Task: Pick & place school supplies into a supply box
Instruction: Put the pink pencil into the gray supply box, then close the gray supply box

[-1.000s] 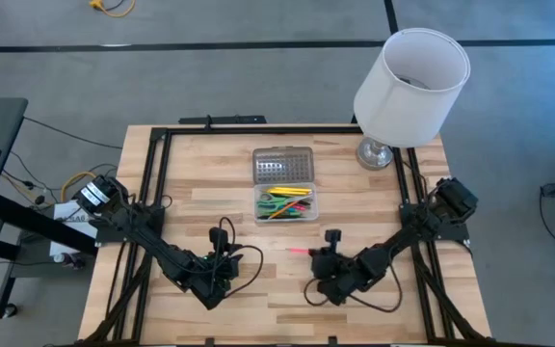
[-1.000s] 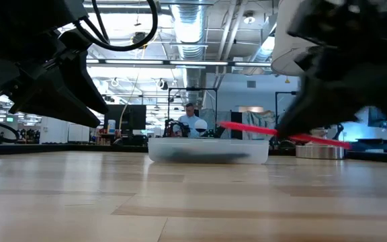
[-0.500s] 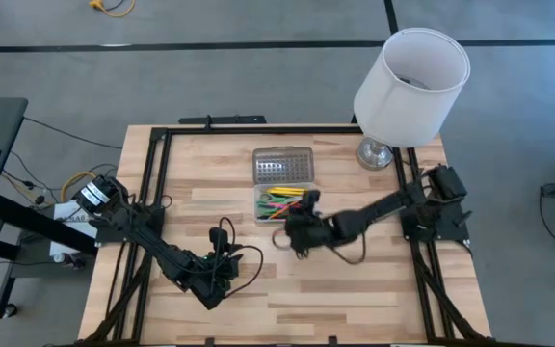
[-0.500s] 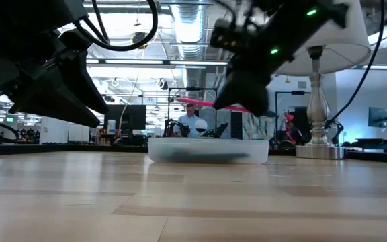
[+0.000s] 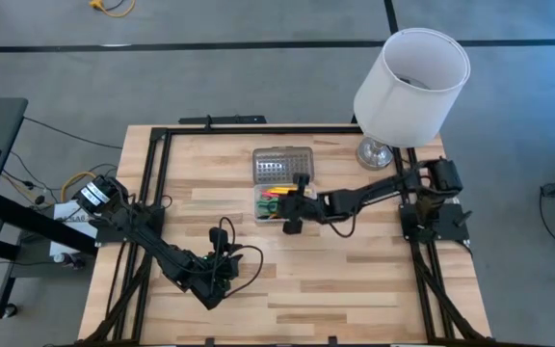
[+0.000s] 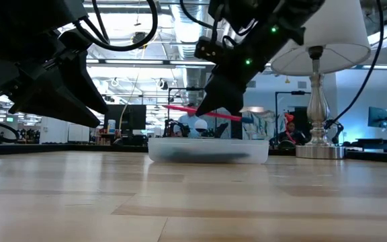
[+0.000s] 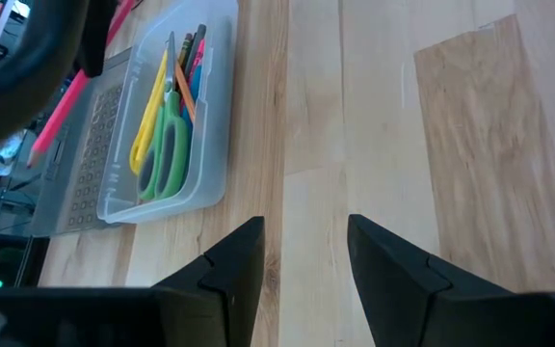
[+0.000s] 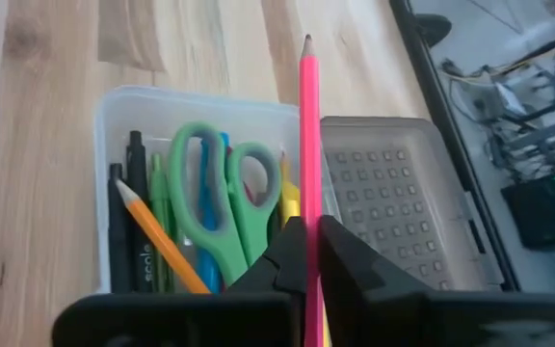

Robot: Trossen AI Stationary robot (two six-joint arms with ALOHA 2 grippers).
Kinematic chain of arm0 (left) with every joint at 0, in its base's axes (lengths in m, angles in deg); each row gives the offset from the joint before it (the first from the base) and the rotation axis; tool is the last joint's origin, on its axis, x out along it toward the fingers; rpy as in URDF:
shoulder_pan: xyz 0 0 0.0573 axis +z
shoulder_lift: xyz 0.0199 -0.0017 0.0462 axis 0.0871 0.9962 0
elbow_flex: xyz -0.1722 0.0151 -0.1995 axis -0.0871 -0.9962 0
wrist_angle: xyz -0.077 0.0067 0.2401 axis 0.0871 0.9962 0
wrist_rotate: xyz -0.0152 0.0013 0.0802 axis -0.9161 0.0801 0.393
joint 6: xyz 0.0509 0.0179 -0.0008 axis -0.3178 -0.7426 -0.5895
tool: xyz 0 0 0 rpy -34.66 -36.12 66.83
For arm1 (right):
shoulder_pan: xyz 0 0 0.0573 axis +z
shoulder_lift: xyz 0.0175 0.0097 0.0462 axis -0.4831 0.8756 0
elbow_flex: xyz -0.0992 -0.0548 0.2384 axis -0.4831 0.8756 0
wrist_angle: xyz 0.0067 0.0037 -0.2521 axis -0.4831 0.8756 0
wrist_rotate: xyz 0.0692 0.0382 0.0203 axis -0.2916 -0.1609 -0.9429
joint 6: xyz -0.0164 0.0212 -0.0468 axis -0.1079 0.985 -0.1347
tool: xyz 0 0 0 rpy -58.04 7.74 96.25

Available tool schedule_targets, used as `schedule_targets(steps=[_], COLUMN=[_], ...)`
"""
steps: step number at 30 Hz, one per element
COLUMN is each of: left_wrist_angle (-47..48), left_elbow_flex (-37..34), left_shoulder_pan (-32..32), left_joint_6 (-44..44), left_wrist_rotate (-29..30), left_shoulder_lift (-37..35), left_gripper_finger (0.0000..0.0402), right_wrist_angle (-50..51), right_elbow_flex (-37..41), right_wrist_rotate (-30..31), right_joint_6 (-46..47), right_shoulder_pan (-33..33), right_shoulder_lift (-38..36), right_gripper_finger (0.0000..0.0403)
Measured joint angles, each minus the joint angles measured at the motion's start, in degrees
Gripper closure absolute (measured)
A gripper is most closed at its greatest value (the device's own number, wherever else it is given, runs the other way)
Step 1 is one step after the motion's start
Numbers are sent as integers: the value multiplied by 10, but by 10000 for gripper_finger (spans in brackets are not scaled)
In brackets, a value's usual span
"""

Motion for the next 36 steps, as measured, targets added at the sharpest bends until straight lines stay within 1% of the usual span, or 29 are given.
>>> schedule_targets(steps=[3,6,11,15,18,21,23,25,27,29,36], left_wrist_angle=[0,0,0,0,0,0,0,0,0,6,15], left_elbow_flex=[0,0,0,0,0,0,0,0,0,0,0], left_shoulder_pan=[0,0,0,0,0,0,0,0,0,0,0], left_joint_6=[0,0,0,0,0,0,0,0,0,3,10], left_wrist_rotate=[0,0,0,-1,-1,-1,-1,-1,-1,-1,0], left_shoulder_lift=[0,0,0,0,0,0,0,0,0,0,0], left_gripper_finger=[255,255,255,255,255,255,255,255,255,255,255], right_wrist_angle=[0,1,2,3,4,-7,13,-13,8,-7,-2], right_elbow_flex=[0,0,0,0,0,-2,2,-8,-2,-11,-12], right_wrist_rotate=[-7,-21,-51,-50,-49,-49,-50,-55,-55,-49,-47], right_joint_6=[17,40,66,81,81,83,83,83,83,83,107], right_shoulder_pan=[-7,-17,-34,-41,-41,-41,-41,-41,-41,-41,-44], right_shoulder_lift=[0,0,0,0,0,16,23,51,66,80,85], right_gripper_finger=[396,383,339,299,281,282,289,297,304,308,311])
